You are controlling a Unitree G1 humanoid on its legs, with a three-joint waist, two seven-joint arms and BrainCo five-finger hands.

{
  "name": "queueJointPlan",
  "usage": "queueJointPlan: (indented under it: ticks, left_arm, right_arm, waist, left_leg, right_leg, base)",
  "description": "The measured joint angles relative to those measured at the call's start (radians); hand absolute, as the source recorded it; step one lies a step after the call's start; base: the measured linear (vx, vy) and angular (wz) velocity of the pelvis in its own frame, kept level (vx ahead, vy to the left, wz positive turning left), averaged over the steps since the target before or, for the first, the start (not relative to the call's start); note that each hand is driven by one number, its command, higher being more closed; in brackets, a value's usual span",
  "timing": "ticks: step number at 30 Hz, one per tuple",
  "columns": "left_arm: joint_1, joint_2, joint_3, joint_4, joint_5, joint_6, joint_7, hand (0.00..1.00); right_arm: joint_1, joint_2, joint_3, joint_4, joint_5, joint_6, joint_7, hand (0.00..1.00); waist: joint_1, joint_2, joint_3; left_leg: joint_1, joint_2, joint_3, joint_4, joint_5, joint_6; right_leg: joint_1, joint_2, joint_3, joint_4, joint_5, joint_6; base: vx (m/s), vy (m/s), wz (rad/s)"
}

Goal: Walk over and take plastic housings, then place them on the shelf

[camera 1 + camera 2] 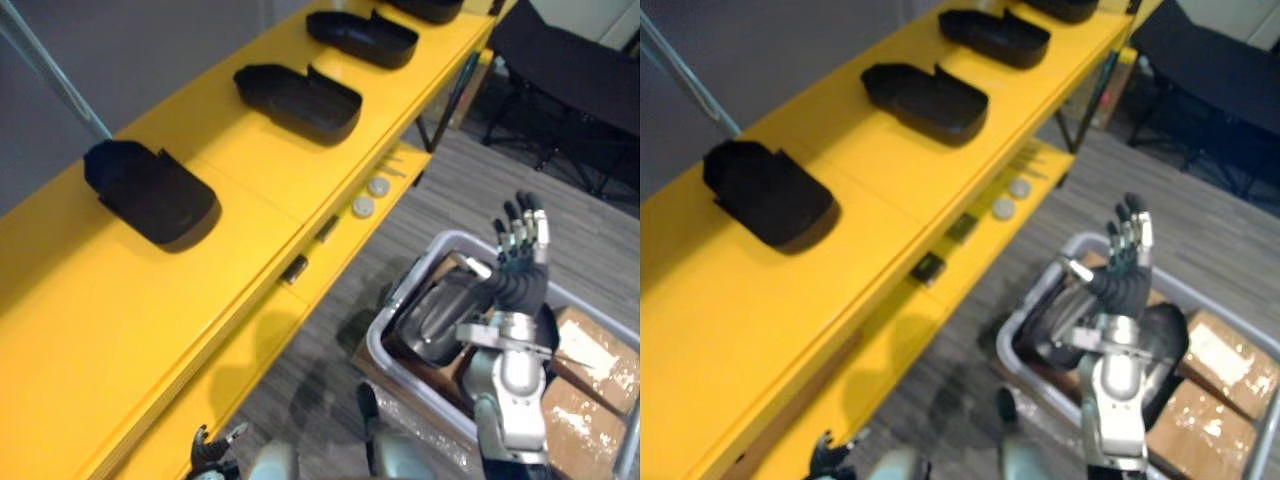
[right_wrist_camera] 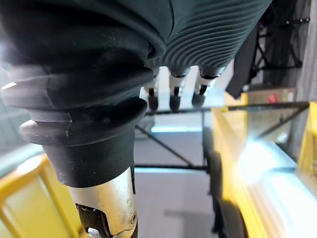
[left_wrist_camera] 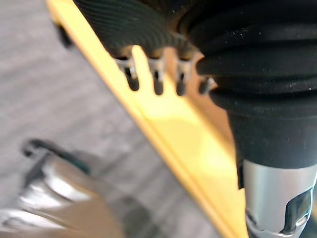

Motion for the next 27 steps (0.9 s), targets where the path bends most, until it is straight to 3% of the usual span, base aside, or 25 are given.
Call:
queueJointPlan:
  ticks: [3,4,6,7,8,9,10,12,13,15,16,19,20,21,24,26,27]
  left_arm:
    - [0.001,-0.002,-0.012,-0.011,0.010,0.006,0.012,0.00]
    - [0.005,0.005,-0.021,-0.022,0.023,0.005,0.012,0.00]
    - [-0.012,0.040,-0.068,-0.029,0.052,0.003,0.009,0.00]
    - [-0.025,0.075,-0.076,-0.023,0.052,0.006,0.011,0.00]
    - [-0.028,0.093,-0.076,-0.019,0.052,0.009,0.010,0.00]
    - [-0.049,0.103,-0.078,-0.015,0.060,0.009,0.012,0.00]
    - [-0.052,0.102,-0.090,-0.011,0.070,0.010,0.015,0.00]
    - [-0.062,0.122,-0.139,0.017,0.098,0.011,0.017,0.00]
    - [-0.065,0.130,-0.156,0.024,0.101,0.011,0.018,0.00]
    - [-0.066,0.145,-0.169,0.034,0.123,0.012,0.023,0.00]
    - [-0.064,0.147,-0.169,0.033,0.128,0.012,0.024,0.00]
    - [-0.057,0.153,-0.167,0.022,0.129,0.012,0.025,0.00]
    - [-0.059,0.151,-0.166,0.012,0.127,0.012,0.026,0.00]
    - [-0.059,0.154,-0.164,-0.001,0.124,0.011,0.033,0.00]
    - [-0.059,0.144,-0.153,-0.003,0.117,0.012,0.050,0.00]
    - [-0.059,0.116,-0.139,-0.006,0.115,0.010,0.064,0.00]
    - [-0.059,0.103,-0.130,-0.006,0.110,0.008,0.068,0.00]
  right_arm:
    - [0.022,0.005,0.057,-0.006,0.007,0.002,0.023,0.00]
    - [0.014,0.024,0.073,-0.006,0.023,0.000,0.031,0.00]
    - [0.012,0.064,0.077,0.004,0.040,0.001,0.038,0.00]
    - [-0.021,0.088,0.117,0.048,0.038,0.008,0.041,0.00]
    - [-0.022,0.089,0.140,0.050,0.038,0.015,0.044,0.00]
    - [-0.010,0.072,0.146,0.044,0.036,0.016,0.047,0.00]
    - [-0.002,0.072,0.147,0.045,0.036,0.018,0.047,0.00]
    - [0.030,0.072,0.140,0.045,0.024,0.019,0.050,0.00]
    - [0.044,0.072,0.136,0.045,0.015,0.019,0.051,0.00]
    - [0.078,0.073,0.132,0.044,-0.012,0.021,0.063,0.00]
    - [0.082,0.074,0.132,0.044,-0.017,0.021,0.065,0.00]
    - [0.078,0.073,0.130,0.044,-0.040,0.021,0.065,0.00]
    - [0.069,0.073,0.125,0.044,-0.042,0.021,0.064,0.00]
    - [0.066,0.073,0.125,0.049,-0.042,0.022,0.062,0.00]
    - [0.020,0.070,0.127,0.094,-0.068,0.025,0.059,0.00]
    - [-0.019,0.044,0.127,0.137,-0.086,0.025,0.046,0.00]
    - [-0.021,0.020,0.123,0.162,-0.104,0.025,0.028,0.00]
  waist:
    - [0.004,-0.006,0.005]
    - [0.007,-0.023,0.016]
    - [0.004,-0.033,0.031]
    - [0.046,-0.097,0.069]
    - [0.056,-0.118,0.077]
    - [0.046,-0.136,0.100]
    - [0.050,-0.122,0.108]
    - [0.042,-0.115,0.109]
    - [0.039,-0.118,0.107]
    - [0.029,-0.141,0.089]
    - [0.030,-0.148,0.081]
    - [0.045,-0.167,0.046]
    - [0.056,-0.177,0.040]
    - [0.060,-0.176,0.040]
    - [0.068,-0.162,0.049]
    - [0.074,-0.129,0.070]
    - [0.070,-0.109,0.076]
  left_leg:
    - [0.035,-0.042,0.048,0.060,-0.009,-0.007]
    - [0.017,-0.054,0.073,0.115,-0.054,0.037]
    - [0.028,-0.043,0.137,0.008,-0.104,0.074]
    - [0.068,-0.066,0.247,-0.022,-0.093,0.102]
    - [0.060,-0.076,0.295,-0.029,-0.083,0.111]
    - [0.040,-0.076,0.366,-0.026,-0.063,0.148]
    - [0.025,-0.056,0.408,-0.025,-0.057,0.158]
    - [-0.004,-0.037,0.449,-0.039,-0.025,0.168]
    - [-0.008,-0.037,0.457,-0.053,-0.012,0.170]
    - [-0.018,-0.059,0.469,-0.135,0.055,0.177]
    - [-0.029,-0.064,0.474,-0.150,0.071,0.179]
    - [-0.134,-0.056,0.510,-0.158,0.108,0.172]
    - [-0.182,-0.045,0.524,-0.131,0.109,0.170]
    - [-0.228,-0.027,0.546,-0.100,0.110,0.165]
    - [-0.274,0.032,0.599,-0.036,0.102,0.146]
    - [-0.279,0.062,0.533,0.015,0.103,0.129]
    - [-0.282,0.036,0.375,0.019,0.112,0.087]
  right_leg:
    - [0.002,-0.009,0.088,0.055,0.001,0.000]
    - [0.004,-0.019,0.140,0.066,0.004,0.006]
    - [-0.015,-0.014,0.160,0.073,0.028,0.043]
    - [-0.037,-0.029,0.141,0.067,0.077,0.052]
    - [-0.034,-0.057,0.063,0.039,0.056,0.009]
    - [-0.063,-0.129,-0.148,0.040,-0.062,-0.073]
    - [-0.099,-0.145,-0.216,0.085,-0.081,-0.083]
    - [-0.136,-0.152,-0.220,0.282,-0.098,-0.063]
    - [-0.133,-0.163,-0.213,0.349,-0.117,-0.047]
    - [-0.055,-0.212,-0.200,0.484,-0.224,-0.003]
    - [-0.031,-0.223,-0.200,0.486,-0.241,-0.002]
    - [0.053,-0.270,-0.210,0.421,-0.253,-0.014]
    - [0.076,-0.287,-0.233,0.348,-0.239,0.008]
    - [0.089,-0.288,-0.257,0.251,-0.227,0.080]
    - [0.117,-0.258,-0.296,0.094,-0.213,0.132]
    - [0.122,-0.213,-0.266,0.073,-0.192,0.127]
    - [0.113,-0.193,-0.242,0.083,-0.187,0.120]
  base:
    - [0.00,0.232,-0.61]
    - [-0.09,0.304,-0.91]
    - [-0.26,0.303,-1.35]
    - [-0.33,0.229,-1.97]
    - [-0.43,0.208,-2.13]
    - [-0.37,0.165,-1.45]
    - [-0.42,0.262,-1.30]
    - [-0.31,0.240,-0.78]
    - [-0.24,0.151,-0.42]
    - [-0.15,0.065,-0.19]
    - [-0.12,0.000,-0.23]
    - [-0.11,-0.074,-0.39]
    - [-0.13,-0.163,-0.47]
    - [-0.13,-0.176,-0.52]
    - [-0.11,-0.175,-0.75]
    - [-0.16,-0.204,-0.92]
    - [-0.15,-0.139,-0.54]
